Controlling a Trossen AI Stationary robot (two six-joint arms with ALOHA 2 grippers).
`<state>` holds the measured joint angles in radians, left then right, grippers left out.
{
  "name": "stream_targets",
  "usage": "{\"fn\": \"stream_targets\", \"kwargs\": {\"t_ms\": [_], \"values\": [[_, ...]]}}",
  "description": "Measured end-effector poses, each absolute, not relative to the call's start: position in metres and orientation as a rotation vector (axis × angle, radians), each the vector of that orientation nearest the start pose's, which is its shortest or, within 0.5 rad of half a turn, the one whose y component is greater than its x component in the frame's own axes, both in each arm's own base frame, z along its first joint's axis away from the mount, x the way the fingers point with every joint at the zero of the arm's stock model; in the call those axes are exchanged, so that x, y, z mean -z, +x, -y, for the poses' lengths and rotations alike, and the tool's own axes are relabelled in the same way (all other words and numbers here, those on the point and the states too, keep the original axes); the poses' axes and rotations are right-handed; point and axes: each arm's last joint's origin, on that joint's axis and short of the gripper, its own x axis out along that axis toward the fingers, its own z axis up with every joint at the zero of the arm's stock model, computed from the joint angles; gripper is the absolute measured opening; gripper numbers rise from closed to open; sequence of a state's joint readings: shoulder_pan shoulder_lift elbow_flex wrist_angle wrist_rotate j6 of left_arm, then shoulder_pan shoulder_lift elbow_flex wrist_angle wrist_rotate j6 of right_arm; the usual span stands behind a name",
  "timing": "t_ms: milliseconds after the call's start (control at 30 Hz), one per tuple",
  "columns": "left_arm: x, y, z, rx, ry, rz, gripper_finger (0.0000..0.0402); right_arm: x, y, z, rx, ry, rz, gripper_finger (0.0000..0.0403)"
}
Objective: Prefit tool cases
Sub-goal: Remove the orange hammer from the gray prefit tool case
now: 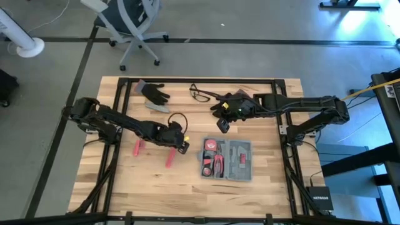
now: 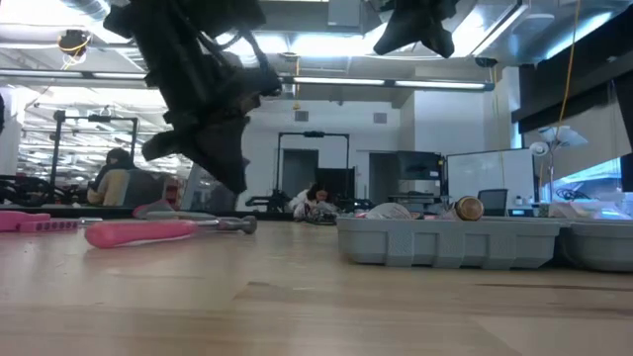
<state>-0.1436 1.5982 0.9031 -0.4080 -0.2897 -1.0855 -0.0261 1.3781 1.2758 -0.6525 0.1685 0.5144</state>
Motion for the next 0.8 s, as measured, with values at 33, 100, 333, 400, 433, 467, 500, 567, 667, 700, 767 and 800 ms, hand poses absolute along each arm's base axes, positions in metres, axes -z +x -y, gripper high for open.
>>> {"fn": "stream_targets", "kwargs": {"t_ms": [33, 100, 333, 400, 433, 467, 500, 567, 667, 700, 767, 800], "values": [[-0.172, 0.294, 0.032, -0.688, -0.732, -0.886, 0.0000, -0.331, 0.289, 0.013, 0.378, 0.432, -0.686, 0.0000], [-0.172, 0.293, 0.031, -0.681, -0.730, -0.910, 0.0000, -0.331, 0.289, 0.013, 0.379, 0.429, -0.686, 0.0000], [-0.161, 0.293, 0.033, -0.697, -0.706, -0.964, 0.0000, -0.332, 0.289, 0.013, 0.377, 0.429, -0.682, 0.0000], [-0.156, 0.295, 0.034, -0.692, -0.695, -0.984, 0.0000, -0.332, 0.289, 0.013, 0.377, 0.429, -0.682, 0.0000], [-0.153, 0.295, 0.034, -0.686, -0.694, -1.005, 0.0000, -0.332, 0.290, 0.013, 0.377, 0.429, -0.681, 0.0000], [-0.150, 0.295, 0.034, -0.680, -0.690, -1.022, 0.0000, -0.332, 0.290, 0.013, 0.377, 0.429, -0.680, 0.0000], [-0.147, 0.296, 0.035, -0.672, -0.683, -1.031, 0.0000, -0.332, 0.290, 0.013, 0.378, 0.429, -0.680, 0.0000], [-0.145, 0.297, 0.035, -0.659, -0.673, -1.042, 0.0000, -0.332, 0.290, 0.013, 0.377, 0.429, -0.680, 0.0000], [-0.143, 0.296, 0.034, -0.692, -0.675, -1.054, 0.0000, -0.332, 0.290, 0.013, 0.377, 0.429, -0.679, 0.0000], [-0.142, 0.294, 0.033, -0.713, -0.670, -1.061, 0.0000, -0.332, 0.290, 0.013, 0.378, 0.430, -0.679, 0.0000], [-0.142, 0.291, 0.031, -0.738, -0.657, -1.080, 0.0000, -0.332, 0.290, 0.013, 0.379, 0.434, -0.678, 0.0000], [-0.141, 0.290, 0.031, -0.743, -0.649, -1.092, 0.0000, -0.332, 0.290, 0.013, 0.378, 0.434, -0.678, 0.0000]]}}
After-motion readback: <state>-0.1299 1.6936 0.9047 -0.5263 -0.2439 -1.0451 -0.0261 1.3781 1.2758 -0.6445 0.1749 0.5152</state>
